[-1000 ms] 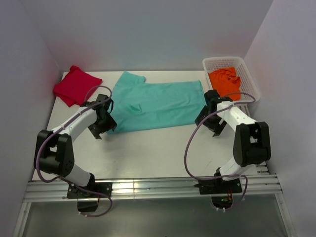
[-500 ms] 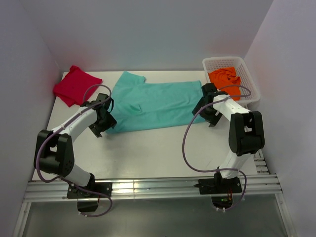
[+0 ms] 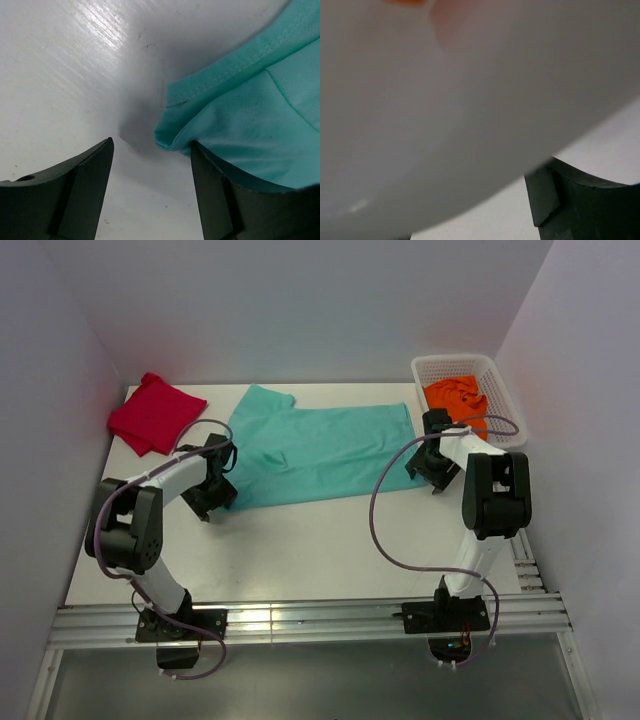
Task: Fold and stack the t-shirts
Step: Fold the tshirt
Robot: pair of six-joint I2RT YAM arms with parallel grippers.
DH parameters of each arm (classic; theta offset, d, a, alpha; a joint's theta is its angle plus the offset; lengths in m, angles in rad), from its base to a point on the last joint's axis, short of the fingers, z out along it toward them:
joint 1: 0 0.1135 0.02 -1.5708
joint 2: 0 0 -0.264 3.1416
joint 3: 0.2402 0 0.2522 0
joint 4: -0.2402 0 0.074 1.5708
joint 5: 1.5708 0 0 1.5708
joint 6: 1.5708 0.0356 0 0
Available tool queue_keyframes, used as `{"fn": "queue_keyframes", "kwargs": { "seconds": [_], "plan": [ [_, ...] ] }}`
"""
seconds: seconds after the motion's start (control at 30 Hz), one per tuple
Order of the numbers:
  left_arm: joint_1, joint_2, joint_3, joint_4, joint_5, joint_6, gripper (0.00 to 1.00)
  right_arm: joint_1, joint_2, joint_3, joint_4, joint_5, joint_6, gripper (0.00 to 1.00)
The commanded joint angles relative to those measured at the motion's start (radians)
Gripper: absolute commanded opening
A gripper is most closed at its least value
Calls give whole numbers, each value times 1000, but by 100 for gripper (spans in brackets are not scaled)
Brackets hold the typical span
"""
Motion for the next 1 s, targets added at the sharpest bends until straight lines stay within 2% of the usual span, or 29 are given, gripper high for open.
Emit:
{"fn": "queue_keyframes", "kwargs": {
  "seconds": [0.0, 0.1, 0.2, 0.27, 0.3, 0.33, 0.43, 0.5, 0.67, 0.8, 0.97],
  "plan": [
    [-4, 22, 37, 33, -31, -31, 68, -55, 57, 46, 3, -3, 6, 75],
    [-5, 65, 54, 36, -32, -31, 65, -73, 77, 57, 1, -15, 6, 61],
    [-5, 95, 75, 41, -31, -36, 60, -81, 92, 58, 1, -17, 3, 54],
    [-5, 105, 86, 44, -28, -36, 60, -83, 91, 54, 1, -20, 4, 52],
    [-5, 116, 97, 44, -28, -36, 59, -84, 89, 51, 6, -29, 7, 44],
    [-5, 121, 103, 41, -26, -36, 58, -83, 91, 48, 7, -32, 7, 41],
    [-5, 136, 120, 44, -28, -32, 55, -83, 94, 40, 0, -29, 12, 14],
    [-5, 145, 126, 41, -32, -31, 50, -83, 89, 38, -6, -18, 12, 0],
    [-5, 139, 115, 53, -35, -22, 30, -83, 71, 34, -32, 1, 4, 0],
    [-5, 121, 86, 70, -35, -11, 0, -83, 31, 11, -52, 14, 4, 0],
    [-5, 70, 74, 36, -51, -6, 0, -84, -18, -24, -78, 21, 0, 0]
  ]
}}
